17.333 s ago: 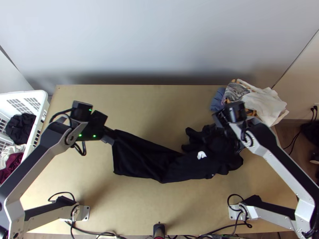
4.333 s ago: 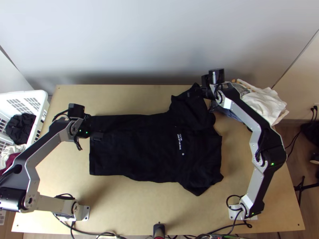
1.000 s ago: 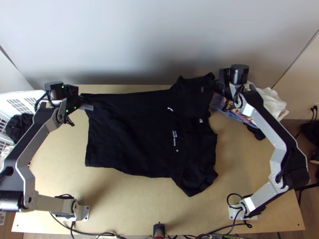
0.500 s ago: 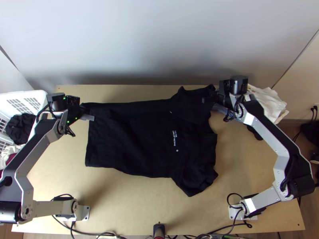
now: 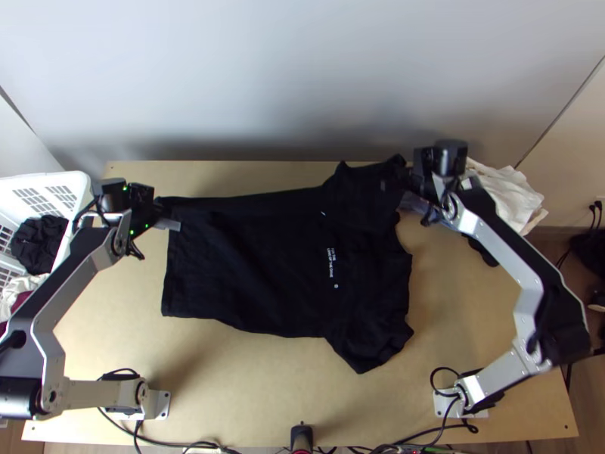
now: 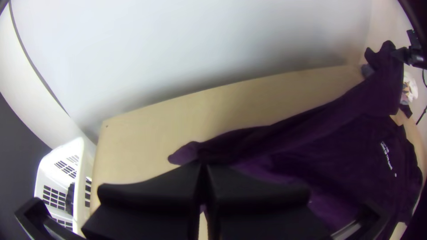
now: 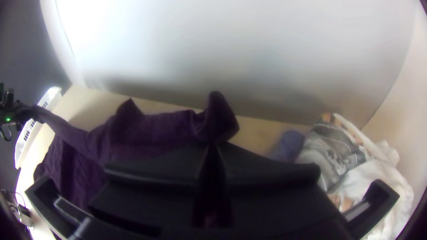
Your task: Fold the t-shirt
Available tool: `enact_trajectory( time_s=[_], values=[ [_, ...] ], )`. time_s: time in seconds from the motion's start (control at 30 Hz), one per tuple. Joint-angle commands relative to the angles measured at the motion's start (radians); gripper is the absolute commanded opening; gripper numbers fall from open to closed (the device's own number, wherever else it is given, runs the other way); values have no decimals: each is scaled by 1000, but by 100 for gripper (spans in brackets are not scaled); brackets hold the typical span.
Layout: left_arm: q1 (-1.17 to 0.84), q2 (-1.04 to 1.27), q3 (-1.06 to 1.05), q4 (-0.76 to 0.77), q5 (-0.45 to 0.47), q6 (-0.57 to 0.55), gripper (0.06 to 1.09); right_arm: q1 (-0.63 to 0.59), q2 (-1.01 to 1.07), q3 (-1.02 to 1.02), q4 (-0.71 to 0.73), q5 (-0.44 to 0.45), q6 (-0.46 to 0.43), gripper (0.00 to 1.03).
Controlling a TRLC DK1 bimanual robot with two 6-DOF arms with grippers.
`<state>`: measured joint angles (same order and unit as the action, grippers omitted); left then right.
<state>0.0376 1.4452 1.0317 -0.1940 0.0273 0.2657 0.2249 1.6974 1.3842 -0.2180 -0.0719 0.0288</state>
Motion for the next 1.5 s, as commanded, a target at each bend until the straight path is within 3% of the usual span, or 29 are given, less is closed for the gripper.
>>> enact_trajectory(
  time_s=[0.0, 0.13, 0.43, 0.73, 0.93, 1.27, 1.47],
  values=[
    [5, 83, 111, 16, -1, -19, 9, -6, 169, 245, -1, 7, -23, 3],
    [7, 119, 154, 36, -4, -31, 9, -4, 245, 335, 19, 7, -56, 3],
    [1, 124, 146, 99, -12, -71, 9, 1, 324, 348, 262, 7, -144, 3],
    [-16, 96, 137, 149, -40, -92, 9, 11, 392, 346, 405, 7, -245, 3],
    [-33, 72, 107, 177, -63, -122, 9, 16, 409, 245, 568, 7, -254, 3],
    [-82, -34, 21, 196, -109, -164, 9, 4, 332, 283, 572, 30, -130, 3],
    [-73, -74, 11, 243, -142, -171, 9, -6, 321, 328, 572, 30, -175, 3]
  ],
)
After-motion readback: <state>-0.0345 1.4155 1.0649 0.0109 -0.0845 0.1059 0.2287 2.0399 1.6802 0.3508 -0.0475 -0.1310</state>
